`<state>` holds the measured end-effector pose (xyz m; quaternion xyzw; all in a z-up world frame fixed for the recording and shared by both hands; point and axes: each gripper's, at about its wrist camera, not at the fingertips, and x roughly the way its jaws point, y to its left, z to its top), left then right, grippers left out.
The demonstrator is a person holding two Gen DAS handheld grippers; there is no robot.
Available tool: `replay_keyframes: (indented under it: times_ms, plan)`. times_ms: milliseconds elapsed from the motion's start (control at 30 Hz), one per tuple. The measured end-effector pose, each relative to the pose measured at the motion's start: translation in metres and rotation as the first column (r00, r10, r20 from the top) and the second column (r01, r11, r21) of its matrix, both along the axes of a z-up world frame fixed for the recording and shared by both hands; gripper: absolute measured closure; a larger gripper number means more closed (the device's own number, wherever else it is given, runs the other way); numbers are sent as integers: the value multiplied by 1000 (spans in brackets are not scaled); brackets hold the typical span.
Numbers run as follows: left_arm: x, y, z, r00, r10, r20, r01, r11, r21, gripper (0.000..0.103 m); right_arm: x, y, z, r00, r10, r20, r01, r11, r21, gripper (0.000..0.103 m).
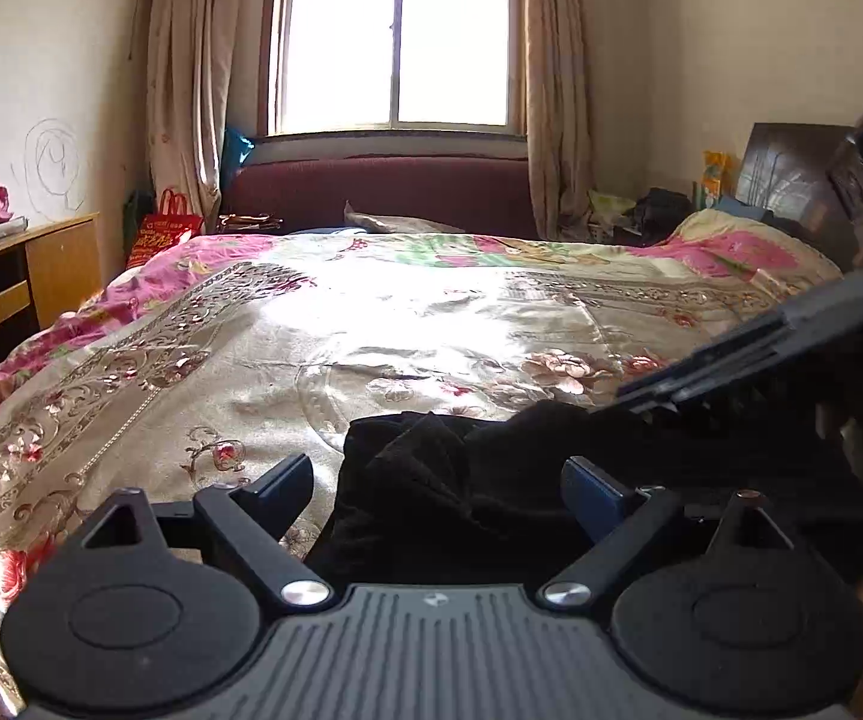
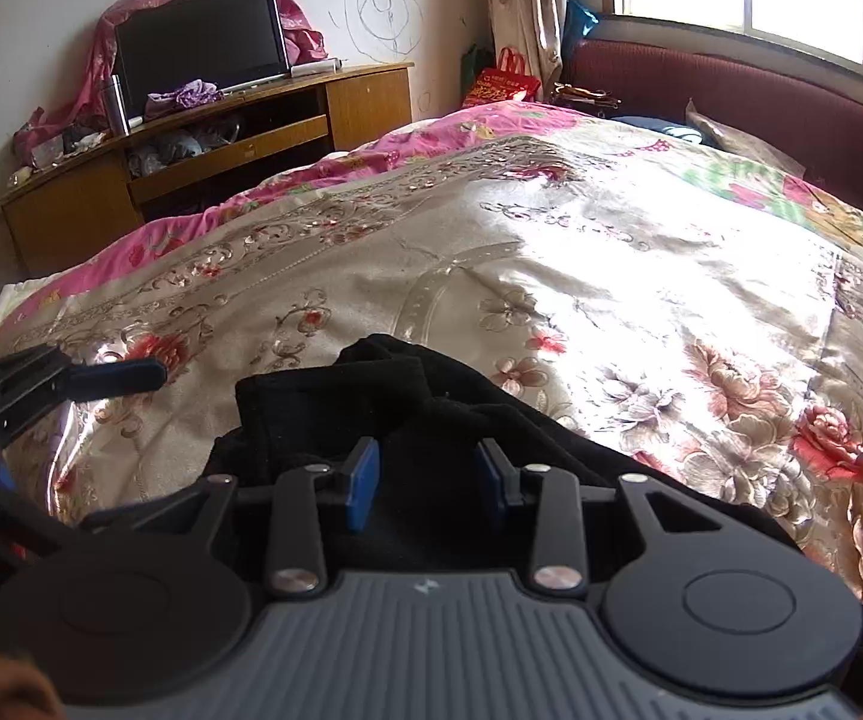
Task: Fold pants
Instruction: 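Release the folded trousers and open both grippers above them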
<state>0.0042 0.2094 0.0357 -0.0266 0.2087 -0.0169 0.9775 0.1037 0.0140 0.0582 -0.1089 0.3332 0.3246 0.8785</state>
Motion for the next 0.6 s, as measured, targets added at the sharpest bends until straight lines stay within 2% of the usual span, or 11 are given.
replay_keyframes:
  times_ms: [67,100,133,200,233,367,433,500,600]
  plan:
    - [19,12,-5,999,44,-25,-45,998,-38,2,-4,1,-6,1000,22,-17,-22,1000,-15,67]
    - [30,15,-10,997,68,-48,-69,997,-32,15,-8,4,-11,999,44,-16,-45,999,-30,67]
    - [38,16,-16,993,76,-85,-77,997,-10,43,-11,8,-14,998,61,-15,-62,997,-40,67]
    - [48,19,-28,983,75,-168,-74,997,13,67,-15,15,-21,995,92,-27,-93,995,-46,67]
    - [49,20,-34,979,66,-195,-65,998,8,72,-16,19,-25,992,117,-38,-119,992,-50,67]
    - [28,17,-35,975,81,-208,-77,997,28,72,-22,36,-37,987,160,-19,-161,983,-83,67]
    - [21,23,-30,972,111,-208,-108,994,27,78,-19,43,-43,988,153,-23,-154,983,-102,67]
    - [23,29,-33,959,158,-233,-151,987,47,79,-17,49,-47,989,145,-30,-148,982,-121,67]
    - [18,36,-30,954,191,-231,-192,981,19,79,-20,51,-50,992,126,3,-124,979,-161,68]
